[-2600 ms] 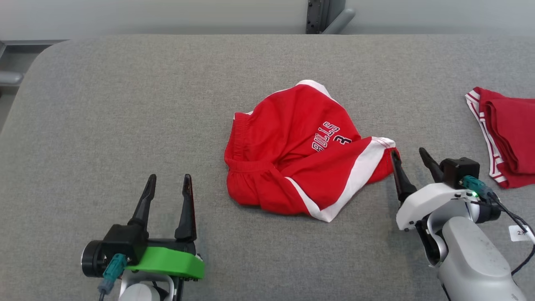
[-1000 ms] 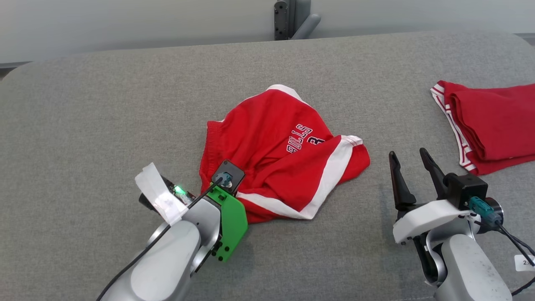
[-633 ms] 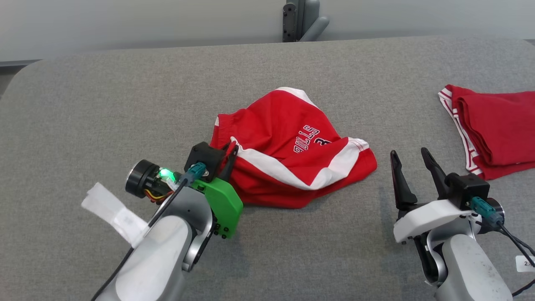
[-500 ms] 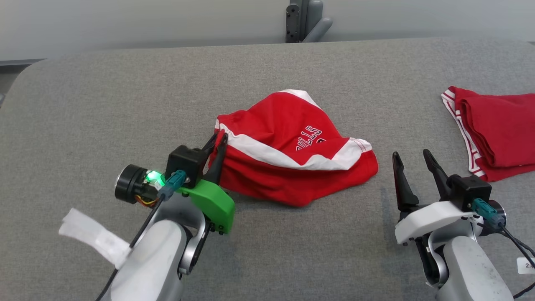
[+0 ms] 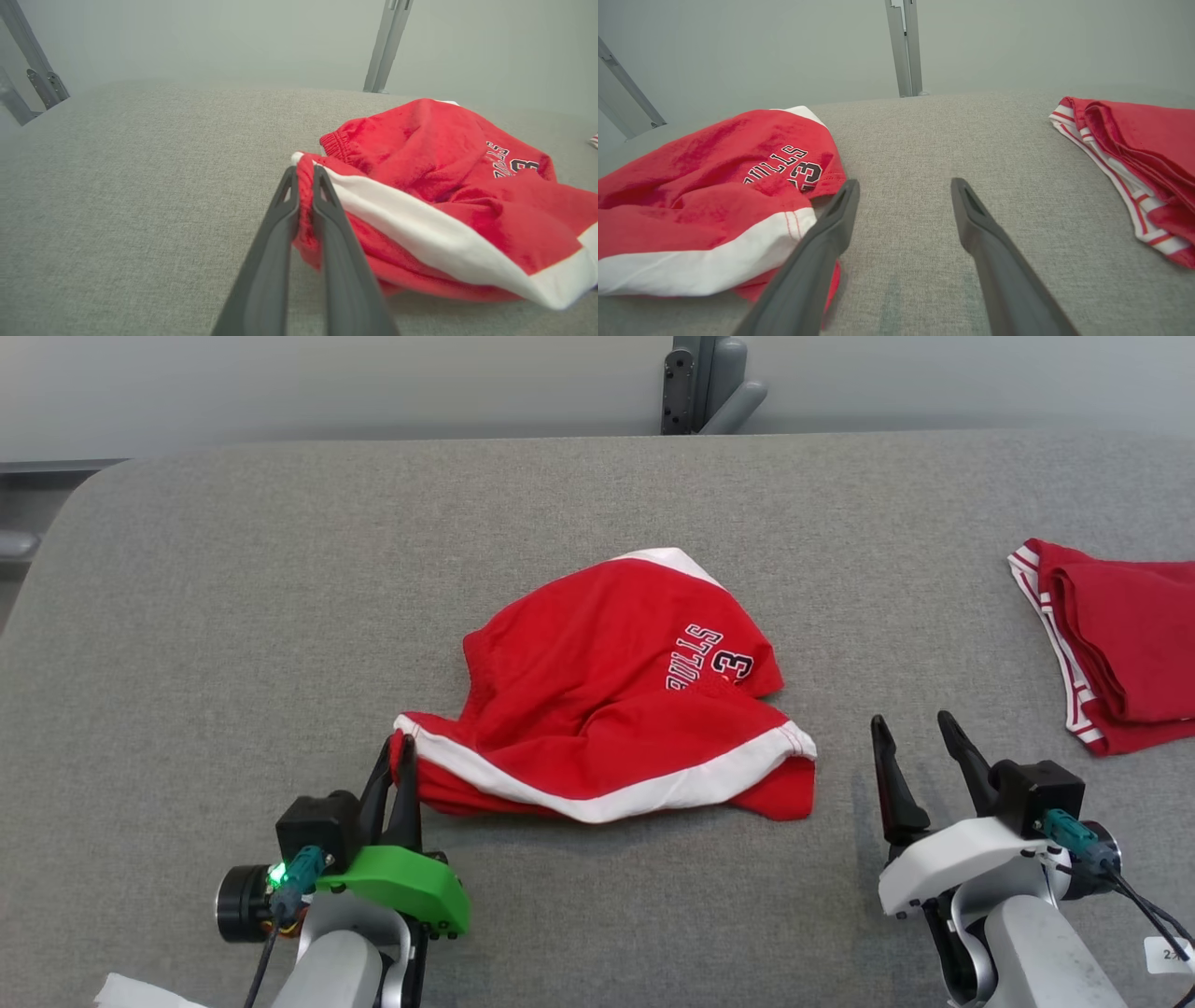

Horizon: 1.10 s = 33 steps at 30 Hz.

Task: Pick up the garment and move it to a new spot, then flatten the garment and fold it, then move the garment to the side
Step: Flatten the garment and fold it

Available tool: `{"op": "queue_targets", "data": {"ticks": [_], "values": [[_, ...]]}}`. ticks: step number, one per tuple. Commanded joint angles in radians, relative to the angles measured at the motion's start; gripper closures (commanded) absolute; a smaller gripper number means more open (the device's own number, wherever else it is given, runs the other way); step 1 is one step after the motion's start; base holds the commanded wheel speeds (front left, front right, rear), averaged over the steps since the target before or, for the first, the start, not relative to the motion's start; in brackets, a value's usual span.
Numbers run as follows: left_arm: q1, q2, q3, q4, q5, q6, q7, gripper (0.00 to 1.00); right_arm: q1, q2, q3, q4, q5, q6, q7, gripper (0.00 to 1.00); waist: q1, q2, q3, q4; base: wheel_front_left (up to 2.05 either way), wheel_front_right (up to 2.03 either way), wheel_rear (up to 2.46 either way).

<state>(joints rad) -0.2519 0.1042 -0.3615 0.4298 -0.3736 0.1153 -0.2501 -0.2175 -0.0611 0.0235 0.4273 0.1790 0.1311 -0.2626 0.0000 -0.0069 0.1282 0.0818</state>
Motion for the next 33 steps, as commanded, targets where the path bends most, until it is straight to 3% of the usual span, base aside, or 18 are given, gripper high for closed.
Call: {"op": "queue_targets", "data": {"ticks": [1, 6, 11, 13, 14, 16, 17, 33], "values": [[0.011, -0.008, 0.022, 0.020, -0.017, 0.005, -0.010, 1.00, 0.012, -0.001, 0.003, 0.002, 0.005, -0.001, -0.003, 0.00, 0.0000, 0.0069, 0.000, -0.002, 0.00, 0.00, 0.00], [0.027, -0.035, 0.113, 0.027, -0.055, -0.020, -0.015, 0.82, 0.016, 0.001, 0.013, 0.006, 0.010, -0.001, -0.003, 0.00, 0.0000, 0.0069, 0.000, -0.014, 0.00, 0.00, 0.00], [0.060, -0.048, 0.172, 0.045, -0.058, -0.055, -0.015, 0.83, 0.017, 0.002, 0.016, 0.004, 0.014, -0.001, -0.003, 0.00, 0.0000, 0.0069, -0.002, -0.025, 0.00, 0.00, 0.00], [0.071, -0.051, 0.181, 0.064, -0.055, -0.069, -0.015, 0.77, 0.019, 0.003, 0.017, 0.004, 0.015, -0.001, -0.003, 0.00, 0.0000, 0.0069, -0.003, -0.027, 0.00, 0.00, 0.00], [0.073, -0.051, 0.184, 0.073, -0.054, -0.075, -0.015, 0.62, 0.020, 0.003, 0.016, 0.004, 0.016, -0.001, -0.003, 0.00, 0.0000, 0.0069, -0.004, -0.027, 0.00, 0.00, 0.00], [0.072, -0.052, 0.193, 0.080, -0.051, -0.087, -0.015, 0.10, 0.023, 0.003, 0.014, 0.002, 0.016, -0.001, -0.003, 0.00, 0.0000, 0.0069, -0.007, -0.028, 0.00, 0.00, 0.00], [0.075, -0.053, 0.197, 0.079, -0.049, -0.093, -0.015, 0.00, 0.024, 0.004, 0.013, 0.000, 0.015, -0.001, -0.003, 0.00, 0.0000, 0.0069, -0.009, -0.028, 0.00, 0.00, 0.00], [0.188, -0.053, 0.315, -0.134, 0.009, -0.131, -0.015, 0.00, 0.059, 0.007, -0.009, -0.120, -0.018, -0.001, -0.003, 0.00, 0.0000, 0.0069, -0.055, -0.036, 0.00, 0.00, 0.00]]}}
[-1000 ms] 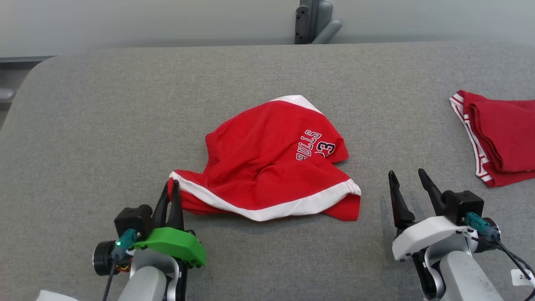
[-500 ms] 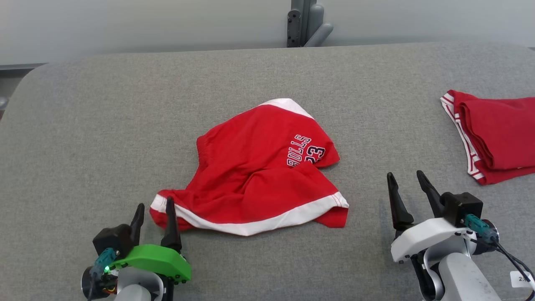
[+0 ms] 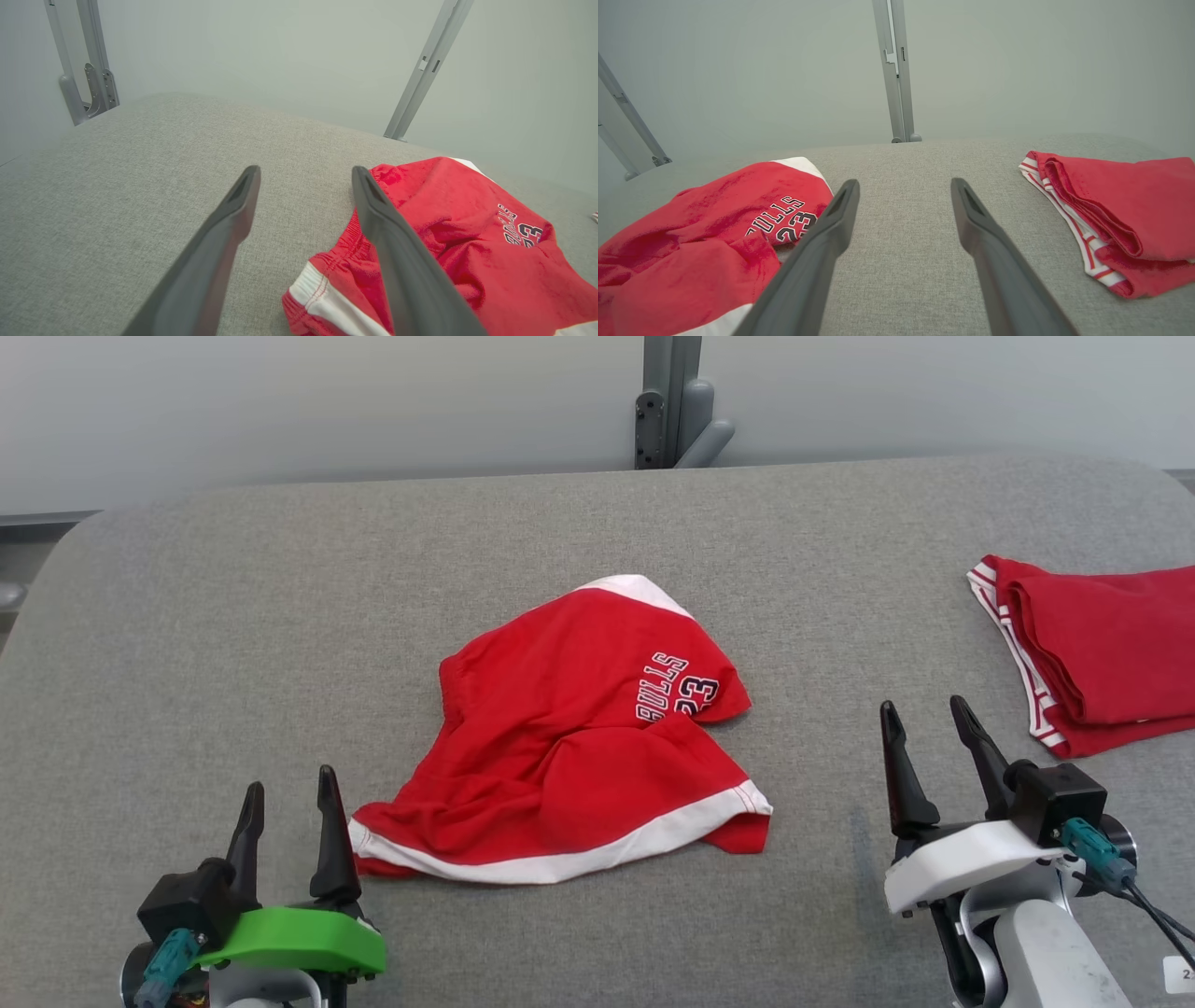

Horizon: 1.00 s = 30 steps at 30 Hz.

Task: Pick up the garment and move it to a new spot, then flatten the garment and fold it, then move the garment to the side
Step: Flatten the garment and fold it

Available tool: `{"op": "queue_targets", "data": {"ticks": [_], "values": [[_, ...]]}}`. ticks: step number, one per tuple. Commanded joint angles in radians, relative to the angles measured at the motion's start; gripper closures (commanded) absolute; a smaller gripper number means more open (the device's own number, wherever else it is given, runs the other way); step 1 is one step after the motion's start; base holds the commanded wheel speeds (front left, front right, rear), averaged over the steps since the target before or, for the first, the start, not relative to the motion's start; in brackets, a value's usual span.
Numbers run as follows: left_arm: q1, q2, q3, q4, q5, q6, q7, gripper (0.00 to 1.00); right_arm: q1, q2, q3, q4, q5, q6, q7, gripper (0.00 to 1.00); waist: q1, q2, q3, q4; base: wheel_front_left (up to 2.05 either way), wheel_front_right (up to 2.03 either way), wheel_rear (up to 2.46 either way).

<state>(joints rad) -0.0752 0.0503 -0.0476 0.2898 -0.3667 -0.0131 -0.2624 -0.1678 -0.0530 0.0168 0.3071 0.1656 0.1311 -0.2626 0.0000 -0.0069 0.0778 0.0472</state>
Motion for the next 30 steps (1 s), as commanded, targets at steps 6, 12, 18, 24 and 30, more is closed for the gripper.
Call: {"op": "queue_targets", "data": {"ticks": [6, 12, 18, 24, 30], "values": [[0.062, 0.001, 0.014, -0.110, 0.038, -0.002, -0.003, 0.00, 0.044, 0.001, 0.013, -0.074, -0.023, -0.001, -0.003, 0.00, 0.0000, 0.0069, -0.029, -0.010, 0.00, 0.00, 0.00], [0.131, 0.001, 0.027, -0.179, 0.054, -0.003, -0.003, 0.00, 0.090, 0.002, 0.047, -0.152, -0.006, -0.001, -0.003, 0.00, 0.0000, 0.0069, -0.052, -0.018, 0.00, 0.00, 0.00], [0.166, 0.001, 0.024, -0.191, 0.068, -0.012, -0.002, 0.00, 0.134, 0.002, 0.069, -0.184, 0.003, -0.001, -0.003, 0.00, 0.0000, 0.0069, -0.063, -0.016, 0.00, 0.00, 0.00], [0.172, 0.001, 0.028, -0.197, 0.075, -0.012, -0.002, 0.00, 0.146, 0.002, 0.064, -0.186, 0.006, -0.001, -0.003, 0.00, 0.0000, 0.0069, -0.063, -0.015, 0.00, 0.00, 0.00], [0.166, 0.001, 0.026, -0.197, 0.085, -0.014, -0.002, 0.00, 0.139, 0.002, 0.063, -0.181, 0.004, -0.001, -0.003, 0.00, 0.0000, 0.0069, -0.056, -0.014, 0.00, 0.00, 0.00]]}}
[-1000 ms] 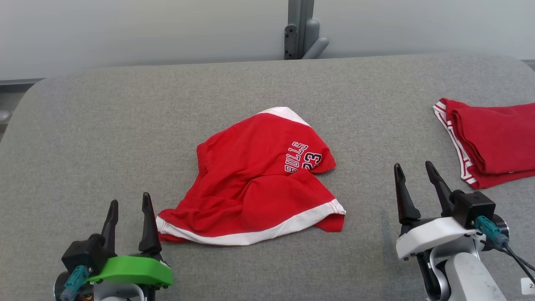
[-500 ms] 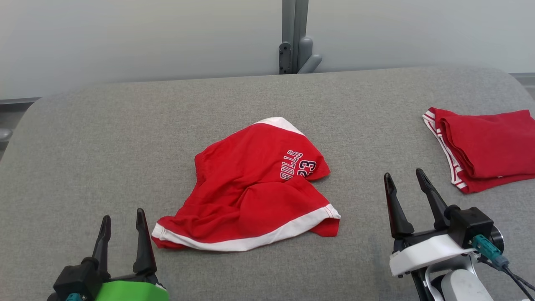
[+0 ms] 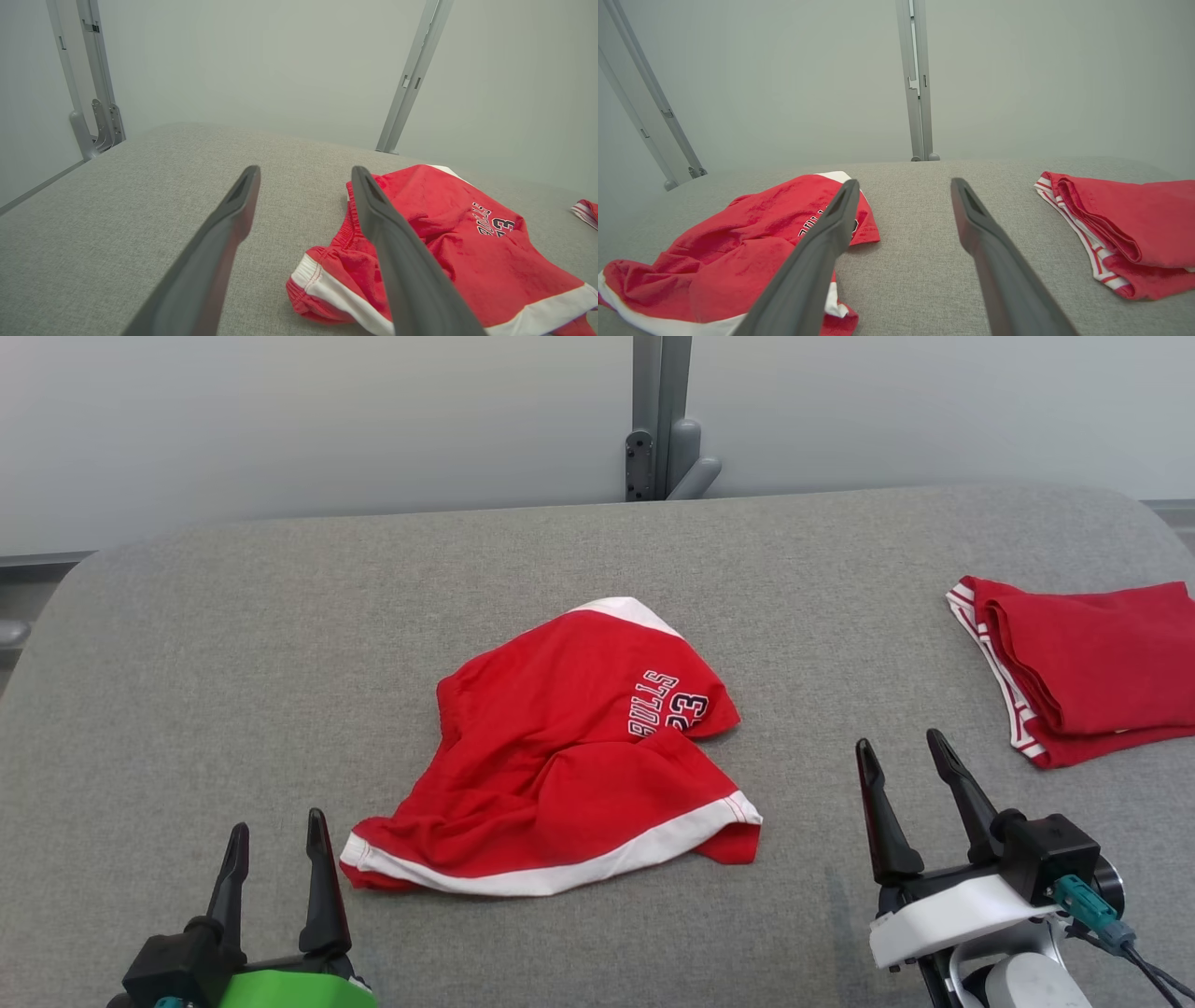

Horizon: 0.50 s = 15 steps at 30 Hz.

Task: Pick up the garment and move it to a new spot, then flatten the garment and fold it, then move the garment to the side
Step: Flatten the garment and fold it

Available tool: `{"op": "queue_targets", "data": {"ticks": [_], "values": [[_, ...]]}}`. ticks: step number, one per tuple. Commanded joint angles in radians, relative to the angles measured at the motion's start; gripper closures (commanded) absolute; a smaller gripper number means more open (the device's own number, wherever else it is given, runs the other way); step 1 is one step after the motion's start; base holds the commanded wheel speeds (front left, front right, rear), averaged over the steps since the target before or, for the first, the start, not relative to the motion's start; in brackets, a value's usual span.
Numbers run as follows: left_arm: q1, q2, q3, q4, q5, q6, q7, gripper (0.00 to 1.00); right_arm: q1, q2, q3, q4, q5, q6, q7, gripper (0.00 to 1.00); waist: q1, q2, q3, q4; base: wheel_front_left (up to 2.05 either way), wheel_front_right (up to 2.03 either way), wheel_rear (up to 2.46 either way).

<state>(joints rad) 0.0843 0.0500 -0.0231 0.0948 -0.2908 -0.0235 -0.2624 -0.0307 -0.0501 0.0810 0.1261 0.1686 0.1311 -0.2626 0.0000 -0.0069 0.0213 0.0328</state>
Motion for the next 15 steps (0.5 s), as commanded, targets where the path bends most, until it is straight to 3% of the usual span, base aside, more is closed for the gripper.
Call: {"op": "queue_targets", "data": {"ticks": [1, 10, 15], "values": [[0.005, 0.001, 0.001, 0.000, 0.009, -0.004, -0.002, 0.00, 0.001, -0.001, 0.000, 0.000, 0.001, -0.001, -0.003, 0.00, 0.0000, 0.0069, 0.002, 0.001, 0.00, 0.00, 0.00], [-0.010, 0.001, -0.009, 0.009, 0.008, 0.001, -0.003, 0.00, -0.001, -0.001, 0.034, 0.047, -0.022, -0.001, -0.003, 0.00, 0.0000, 0.0069, 0.013, 0.011, 0.00, 0.00, 0.00], [-0.025, 0.001, -0.013, 0.014, 0.007, 0.000, -0.002, 0.00, -0.023, -0.026, 0.099, 0.136, -0.041, -0.001, 0.027, 0.00, 0.0000, 0.0069, 0.029, 0.027, 0.00, 0.00, 0.00]]}}
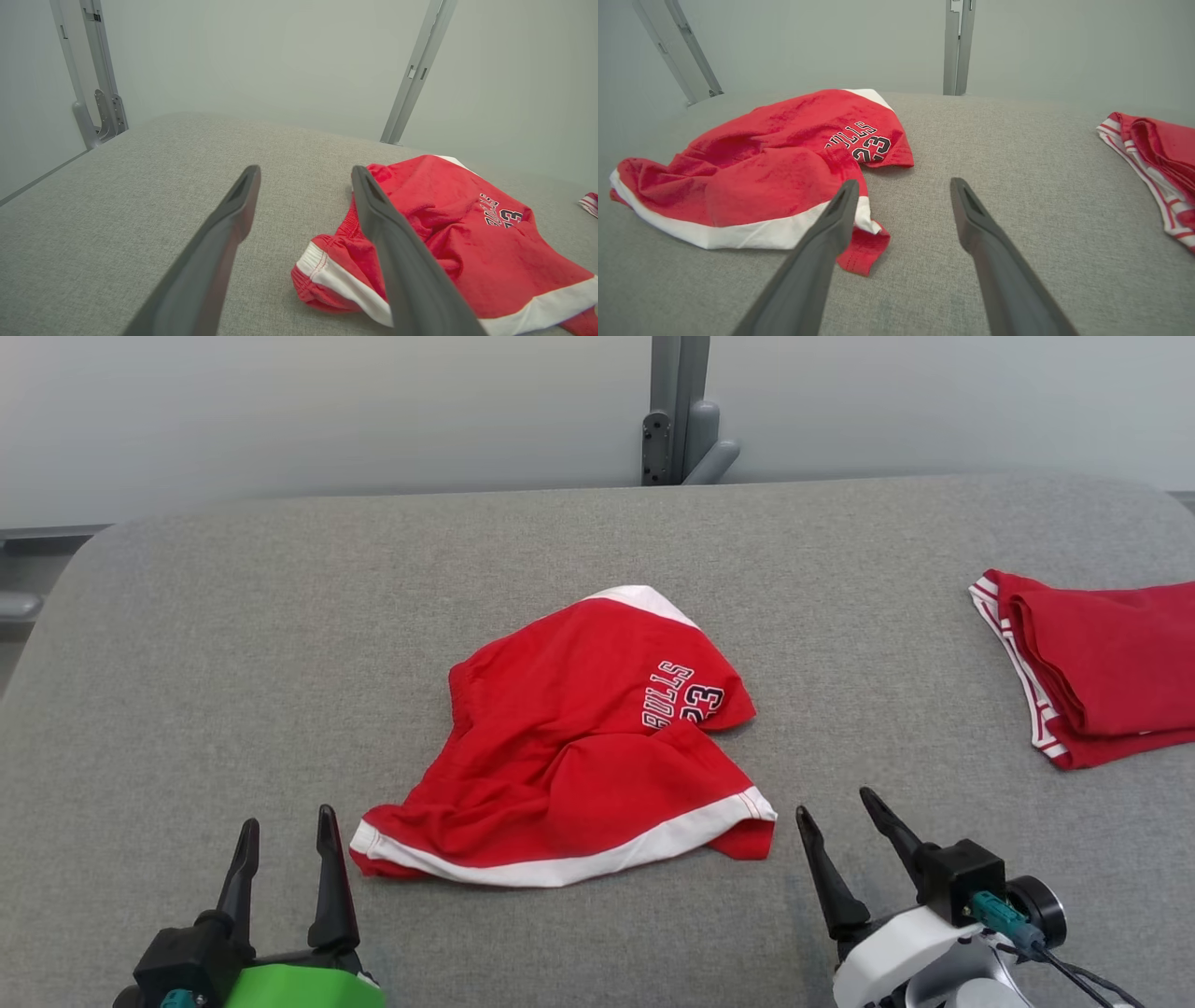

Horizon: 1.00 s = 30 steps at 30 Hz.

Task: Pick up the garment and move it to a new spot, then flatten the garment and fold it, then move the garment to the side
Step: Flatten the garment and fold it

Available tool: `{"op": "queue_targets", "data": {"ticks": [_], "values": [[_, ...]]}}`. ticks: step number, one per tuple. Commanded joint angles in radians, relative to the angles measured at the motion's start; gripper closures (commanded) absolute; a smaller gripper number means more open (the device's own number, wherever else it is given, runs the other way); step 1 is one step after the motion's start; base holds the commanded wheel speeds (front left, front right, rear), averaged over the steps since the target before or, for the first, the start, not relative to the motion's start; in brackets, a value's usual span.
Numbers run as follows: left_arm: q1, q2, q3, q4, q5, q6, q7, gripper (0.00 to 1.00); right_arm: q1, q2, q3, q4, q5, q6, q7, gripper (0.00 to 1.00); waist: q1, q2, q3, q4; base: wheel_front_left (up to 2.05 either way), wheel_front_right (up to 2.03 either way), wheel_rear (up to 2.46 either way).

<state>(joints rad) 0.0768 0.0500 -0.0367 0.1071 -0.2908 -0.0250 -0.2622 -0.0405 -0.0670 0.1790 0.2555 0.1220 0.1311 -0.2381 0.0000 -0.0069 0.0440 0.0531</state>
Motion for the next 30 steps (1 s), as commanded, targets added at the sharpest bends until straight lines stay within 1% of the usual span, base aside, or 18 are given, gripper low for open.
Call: {"op": "queue_targets", "data": {"ticks": [1, 6, 11, 15, 20, 21, 22, 23, 25, 26, 30], "values": [[-0.019, 0.001, -0.001, 0.003, 0.006, 0.004, -0.003, 0.00, -0.021, -0.017, 0.015, 0.026, 0.008, -0.001, 0.008, 0.00, 0.0000, 0.0069, 0.010, 0.010, 0.00, 0.00, 0.00], [-0.034, 0.001, -0.009, 0.007, 0.005, 0.007, -0.003, 0.00, -0.089, -0.052, 0.070, 0.131, 0.046, -0.001, 0.016, 0.00, 0.0000, 0.0069, 0.030, 0.029, 0.00, 0.00, 0.00], [-0.047, 0.001, -0.018, 0.014, 0.001, 0.009, -0.003, 0.00, -0.170, -0.084, 0.159, 0.233, 0.093, -0.001, 0.027, 0.00, 0.0000, 0.0069, 0.047, 0.056, 0.00, 0.00, 0.00], [-0.050, 0.001, -0.021, 0.016, -0.002, 0.013, -0.003, 0.00, -0.215, -0.098, 0.223, 0.297, 0.132, -0.001, 0.030, 0.00, 0.0000, 0.0069, 0.054, 0.073, 0.00, 0.00, 0.00], [-0.053, 0.001, -0.021, 0.016, -0.003, 0.016, -0.003, 0.00, -0.257, -0.109, 0.271, 0.354, 0.170, -0.001, 0.014, 0.00, 0.0000, 0.0069, 0.059, 0.086, 0.00, 0.00, 0.00], [-0.053, 0.001, -0.021, 0.017, -0.003, 0.017, -0.003, 0.00, -0.262, -0.109, 0.279, 0.363, 0.179, -0.001, 0.012, 0.02, 0.0000, 0.0069, 0.059, 0.088, 0.00, 0.00, 0.00], [-0.053, 0.001, -0.020, 0.017, -0.003, 0.017, -0.003, 0.00, -0.268, -0.110, 0.285, 0.371, 0.187, -0.001, 0.009, 0.29, 0.0000, 0.0069, 0.059, 0.088, 0.00, 0.00, 0.00], [-0.053, 0.001, -0.019, 0.017, -0.004, 0.017, -0.003, 0.00, -0.275, -0.112, 0.292, 0.378, 0.195, -0.001, 0.006, 0.53, 0.0000, 0.0069, 0.059, 0.088, 0.00, 0.00, 0.00], [-0.053, 0.001, -0.017, 0.019, -0.003, 0.018, -0.003, 0.00, -0.286, -0.113, 0.310, 0.388, 0.211, -0.001, 0.002, 0.77, 0.0000, 0.0069, 0.059, 0.087, 0.00, 0.00, 0.00], [-0.053, 0.001, -0.018, 0.021, -0.001, 0.016, -0.003, 0.00, -0.290, -0.112, 0.317, 0.394, 0.220, -0.001, 0.000, 0.99, 0.0000, 0.0069, 0.059, 0.085, 0.00, 0.00, 0.00], [-0.052, 0.001, -0.024, 0.035, 0.006, 0.007, -0.003, 0.00, -0.307, -0.122, 0.347, 0.410, 0.251, -0.001, -0.005, 1.00, 0.0000, 0.0069, 0.057, 0.079, 0.00, 0.00, 0.00]]}}
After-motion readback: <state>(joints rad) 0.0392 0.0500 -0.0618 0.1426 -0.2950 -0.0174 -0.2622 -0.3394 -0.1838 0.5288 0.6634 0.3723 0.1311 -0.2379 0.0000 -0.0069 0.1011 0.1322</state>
